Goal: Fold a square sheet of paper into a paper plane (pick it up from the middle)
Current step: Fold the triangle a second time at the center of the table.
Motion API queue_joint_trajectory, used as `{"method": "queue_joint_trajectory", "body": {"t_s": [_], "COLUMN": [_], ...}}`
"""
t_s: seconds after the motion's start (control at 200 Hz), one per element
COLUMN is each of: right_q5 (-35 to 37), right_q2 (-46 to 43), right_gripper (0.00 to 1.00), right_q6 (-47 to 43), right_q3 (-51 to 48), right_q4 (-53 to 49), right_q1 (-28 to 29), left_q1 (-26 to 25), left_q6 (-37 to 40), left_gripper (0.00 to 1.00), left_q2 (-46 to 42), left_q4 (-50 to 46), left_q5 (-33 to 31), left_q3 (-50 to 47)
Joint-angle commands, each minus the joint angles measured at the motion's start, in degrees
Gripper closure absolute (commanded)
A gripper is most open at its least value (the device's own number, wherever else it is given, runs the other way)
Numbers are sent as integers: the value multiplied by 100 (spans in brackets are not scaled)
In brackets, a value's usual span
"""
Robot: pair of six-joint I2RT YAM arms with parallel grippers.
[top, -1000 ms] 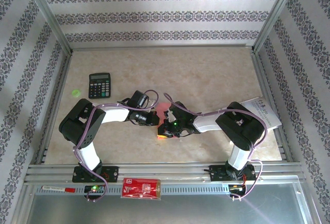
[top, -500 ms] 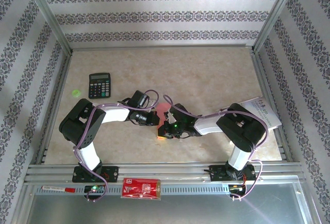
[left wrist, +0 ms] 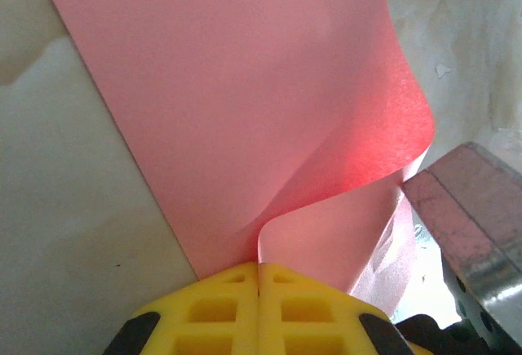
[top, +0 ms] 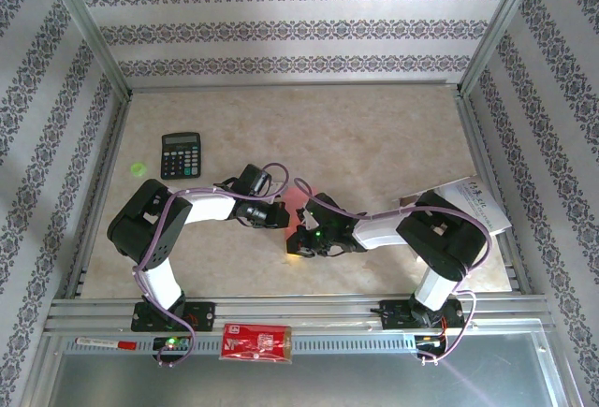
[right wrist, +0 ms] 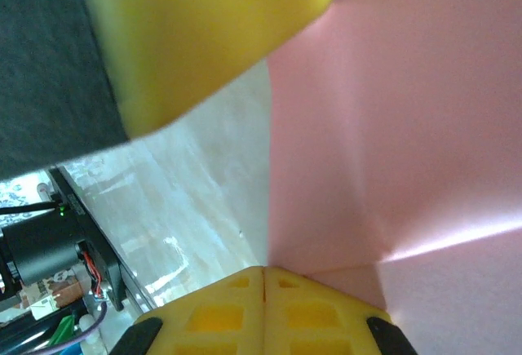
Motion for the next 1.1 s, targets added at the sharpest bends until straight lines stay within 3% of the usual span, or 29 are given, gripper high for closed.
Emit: {"method": "queue_joint_trajectory", "body": {"t_s": [0.0,0.225,0.655,1.094], "right_q5": [-205,-178,-45,65], "right_q2": [-186,-479,330,192], "right_gripper": [97,98,99,99], "right_q6": [17,149,64,235], "right_q3": [-34,49,540,-103], "right_q4": [-348,-143,-166,-201], "right_q1": [-25,-330,-255,50], "left_q1": [-85,-88,-87,-90], "left_q6": [77,79,111,133], "left_gripper": [100,100,100,100], "left_q2": [356,347,388,386], "left_q4": [-828,-818,-842,-901], "left_q5": [-734,-714,-687,-750], "left_q3": [-193,-191,-169,-155]}}
